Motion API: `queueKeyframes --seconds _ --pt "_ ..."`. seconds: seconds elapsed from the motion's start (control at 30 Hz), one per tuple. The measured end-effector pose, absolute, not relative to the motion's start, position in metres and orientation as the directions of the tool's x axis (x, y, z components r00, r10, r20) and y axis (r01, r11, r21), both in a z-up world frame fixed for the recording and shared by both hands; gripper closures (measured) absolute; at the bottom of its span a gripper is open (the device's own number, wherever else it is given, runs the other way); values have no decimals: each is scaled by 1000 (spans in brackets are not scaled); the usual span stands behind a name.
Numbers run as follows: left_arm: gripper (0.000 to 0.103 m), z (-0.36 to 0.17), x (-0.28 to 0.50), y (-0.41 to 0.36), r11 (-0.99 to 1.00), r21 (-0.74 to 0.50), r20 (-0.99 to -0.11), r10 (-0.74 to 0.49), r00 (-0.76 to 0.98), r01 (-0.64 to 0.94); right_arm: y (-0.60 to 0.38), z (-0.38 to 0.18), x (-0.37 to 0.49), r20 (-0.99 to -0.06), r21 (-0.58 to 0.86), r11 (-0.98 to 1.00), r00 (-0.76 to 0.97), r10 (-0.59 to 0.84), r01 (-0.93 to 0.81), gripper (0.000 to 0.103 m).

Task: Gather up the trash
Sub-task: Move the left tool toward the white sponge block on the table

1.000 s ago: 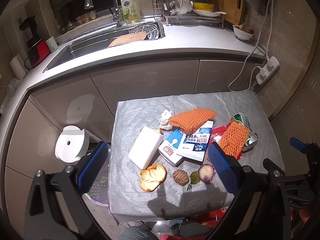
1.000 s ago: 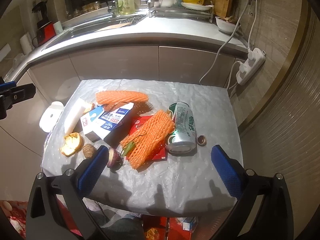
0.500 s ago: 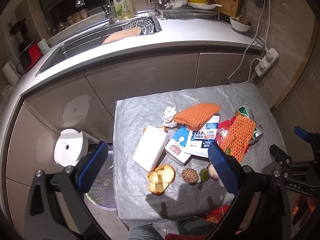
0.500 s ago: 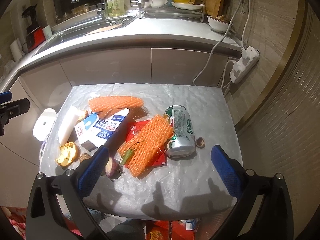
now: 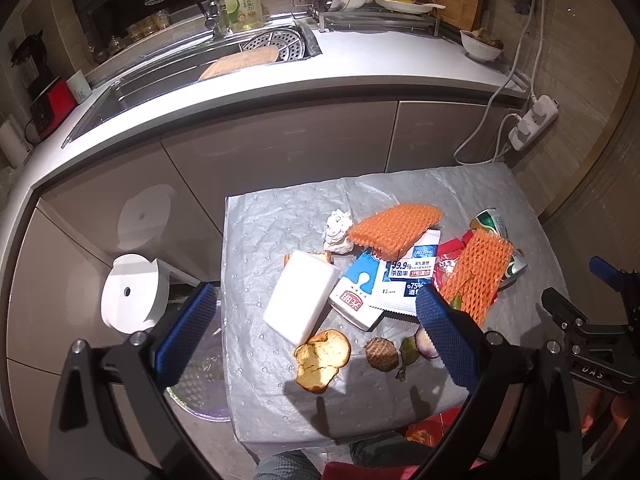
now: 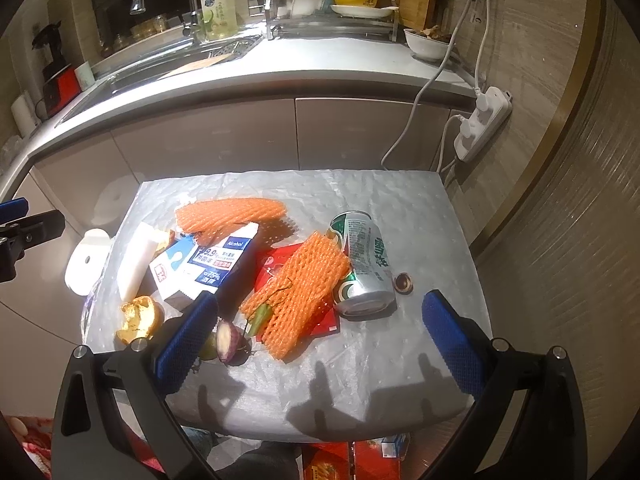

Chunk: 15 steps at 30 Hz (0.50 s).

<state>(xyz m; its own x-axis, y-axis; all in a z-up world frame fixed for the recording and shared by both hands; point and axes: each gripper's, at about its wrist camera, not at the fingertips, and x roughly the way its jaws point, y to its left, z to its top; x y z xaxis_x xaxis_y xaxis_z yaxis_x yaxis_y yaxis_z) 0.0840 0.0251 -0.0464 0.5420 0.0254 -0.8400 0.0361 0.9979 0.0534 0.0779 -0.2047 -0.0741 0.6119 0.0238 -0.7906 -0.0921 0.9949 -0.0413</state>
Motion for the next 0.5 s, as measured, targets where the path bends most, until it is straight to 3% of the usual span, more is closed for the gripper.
queueKeyframes --seconds 0.5 --pt "7 -51 85 27 999 41 -847 32 530 6 -206 -74 81 -798 -39 993 602 38 -115 2"
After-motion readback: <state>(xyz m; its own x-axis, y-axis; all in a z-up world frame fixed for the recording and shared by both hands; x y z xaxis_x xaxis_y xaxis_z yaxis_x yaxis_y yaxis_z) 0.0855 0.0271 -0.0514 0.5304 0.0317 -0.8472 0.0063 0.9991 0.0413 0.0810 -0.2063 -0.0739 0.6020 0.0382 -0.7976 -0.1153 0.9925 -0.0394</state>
